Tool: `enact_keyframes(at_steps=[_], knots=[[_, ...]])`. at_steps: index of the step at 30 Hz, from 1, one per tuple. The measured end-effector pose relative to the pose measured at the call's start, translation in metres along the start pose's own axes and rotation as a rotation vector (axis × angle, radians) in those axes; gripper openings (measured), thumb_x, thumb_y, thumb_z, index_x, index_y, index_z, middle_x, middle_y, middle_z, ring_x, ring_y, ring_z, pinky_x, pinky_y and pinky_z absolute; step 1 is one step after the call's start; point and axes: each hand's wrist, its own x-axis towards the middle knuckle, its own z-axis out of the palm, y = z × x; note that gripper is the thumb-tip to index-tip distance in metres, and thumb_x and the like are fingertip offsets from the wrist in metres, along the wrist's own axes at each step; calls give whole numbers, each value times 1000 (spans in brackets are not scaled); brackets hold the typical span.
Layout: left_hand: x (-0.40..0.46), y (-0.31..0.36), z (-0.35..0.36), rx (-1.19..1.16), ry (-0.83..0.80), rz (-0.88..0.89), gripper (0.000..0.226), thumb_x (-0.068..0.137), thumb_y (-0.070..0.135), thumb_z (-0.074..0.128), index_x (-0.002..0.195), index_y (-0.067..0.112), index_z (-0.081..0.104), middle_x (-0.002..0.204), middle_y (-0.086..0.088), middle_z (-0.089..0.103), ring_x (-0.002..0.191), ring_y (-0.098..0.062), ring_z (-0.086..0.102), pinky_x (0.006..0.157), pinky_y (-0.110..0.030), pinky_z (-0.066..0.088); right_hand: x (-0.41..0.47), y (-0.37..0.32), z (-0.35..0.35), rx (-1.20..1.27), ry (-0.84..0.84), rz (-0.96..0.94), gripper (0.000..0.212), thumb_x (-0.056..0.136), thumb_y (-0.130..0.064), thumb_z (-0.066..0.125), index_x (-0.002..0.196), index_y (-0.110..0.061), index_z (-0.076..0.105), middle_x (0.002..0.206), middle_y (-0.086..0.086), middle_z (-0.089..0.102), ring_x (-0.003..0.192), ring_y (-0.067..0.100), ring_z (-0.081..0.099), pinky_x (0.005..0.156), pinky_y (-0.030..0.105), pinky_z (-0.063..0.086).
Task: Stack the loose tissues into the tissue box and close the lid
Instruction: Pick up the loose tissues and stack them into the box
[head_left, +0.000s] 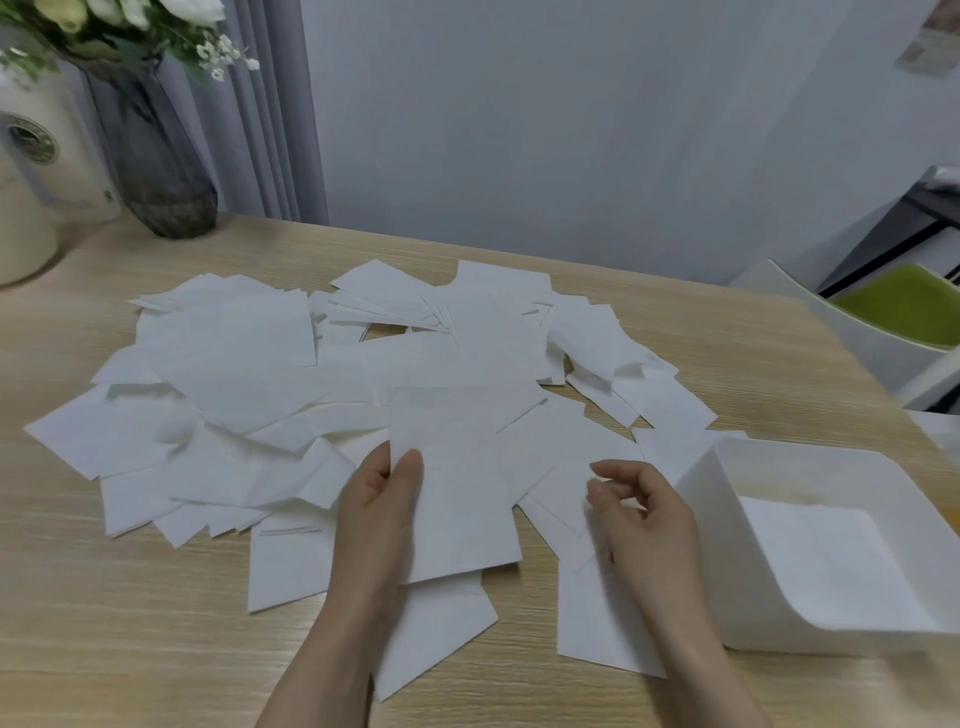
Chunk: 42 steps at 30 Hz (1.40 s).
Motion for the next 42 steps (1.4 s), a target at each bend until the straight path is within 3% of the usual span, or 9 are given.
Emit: enact_keyframes(at_steps=[7,11,14,16,21,25,31,33,42], knots=[[-3,2,1,7,36,-3,26,98,14,53,86,23,74,86,-4,76,75,-18,70,74,-37,54,-2,5,-1,-293,-81,-60,25,87,-25,65,109,-36,59,109,-21,58,95,-5,53,77,19,40],[-3,4,2,-7,29,-13,23,98,13,52,88,20,71,82,0,76,72,-14,70,68,-33,54,1,-1,10,-182,-127,5,38,87,-26,65,121,-38,52,113,-21,58,75,0,49,81,24,43],[-3,4,3,3,13,-13,23,98,11,51,89,18,71,83,-1,76,72,-14,70,70,-33,54,7,-7,19,-43,-149,82,43,88,-23,66,126,-34,49,112,-18,60,85,4,56,82,26,46],[-3,4,4,5,6,-12,23,98,10,51,91,18,71,86,-2,76,75,-15,70,73,-36,54,12,-10,22,-1,-166,123,45,89,-21,66,129,-29,49,111,-14,61,86,5,59,68,22,46],[-3,4,4,6,5,-17,24,98,9,50,92,19,71,87,-1,77,76,-14,71,72,-35,55,18,-14,25,240,-169,276,44,89,-12,66,128,-21,50,97,-3,66,42,6,44,37,20,32],[-3,4,4,19,3,-9,23,98,9,50,94,17,72,89,-4,77,80,-18,71,74,-36,54,18,-16,29,318,-208,338,32,89,-13,67,119,-17,56,62,0,56,36,9,37,33,19,27],[-3,4,4,12,4,-4,25,99,9,49,95,18,72,90,-3,77,80,-16,71,72,-34,54,10,-18,39,417,-263,369,19,88,-26,66,90,-8,65,69,7,60,36,11,34,31,18,24],[-2,3,4,10,7,-2,24,99,9,50,96,17,72,92,-4,77,82,-18,71,75,-36,54,9,-19,40,378,-306,376,35,89,-38,63,72,-7,62,66,10,54,36,12,33,31,17,22],[-3,3,4,7,-10,19,25,99,8,48,94,16,71,88,-4,76,77,-15,70,66,-29,55,4,-24,40,297,-327,286,42,83,-45,67,90,-4,67,52,14,53,33,17,35,34,21,29]])
